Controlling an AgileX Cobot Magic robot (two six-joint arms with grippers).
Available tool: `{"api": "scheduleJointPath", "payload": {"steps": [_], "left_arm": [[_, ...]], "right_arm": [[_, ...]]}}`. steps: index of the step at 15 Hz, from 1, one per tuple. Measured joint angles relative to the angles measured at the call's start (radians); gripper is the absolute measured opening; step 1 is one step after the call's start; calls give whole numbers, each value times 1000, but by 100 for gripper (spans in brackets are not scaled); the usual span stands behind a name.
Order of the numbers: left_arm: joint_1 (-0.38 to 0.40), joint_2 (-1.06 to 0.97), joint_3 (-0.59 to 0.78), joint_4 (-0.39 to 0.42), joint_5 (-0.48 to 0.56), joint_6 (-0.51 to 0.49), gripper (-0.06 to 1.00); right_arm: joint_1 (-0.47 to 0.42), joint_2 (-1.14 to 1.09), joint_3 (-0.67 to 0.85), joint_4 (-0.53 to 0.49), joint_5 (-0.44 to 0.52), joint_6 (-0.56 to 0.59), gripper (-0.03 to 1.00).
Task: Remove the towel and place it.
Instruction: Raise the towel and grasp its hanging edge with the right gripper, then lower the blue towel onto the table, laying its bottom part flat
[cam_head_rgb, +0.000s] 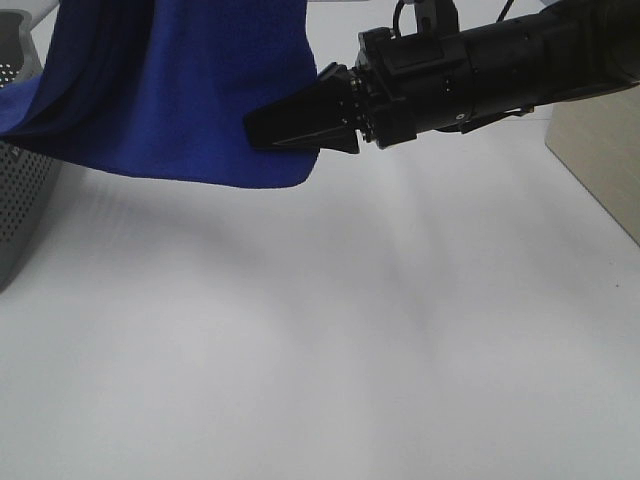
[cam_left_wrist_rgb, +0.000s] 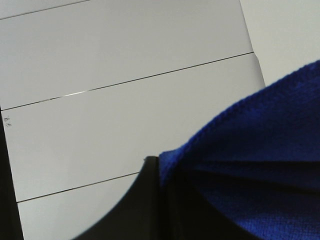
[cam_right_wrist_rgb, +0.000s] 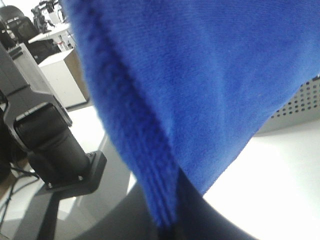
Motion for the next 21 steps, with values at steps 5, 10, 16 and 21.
{"api": "scheduleJointPath", "payload": {"steps": [5,10,16,21], "left_arm": [[0,0,0,-2,8,-204,0],[26,0,0,-5,-3,-616,0],[216,8,0,-10,-159,-1078,0],[368,84,0,-9,-401,-1149,0]], "right_arm": [[0,-14,-10,-1,-1,271,2],[0,-153,-177,-375,-135,674,2],[0,-187,-503,-980,-137,1178,2],[0,-188,-805,-1306,-225,1290,2]]}}
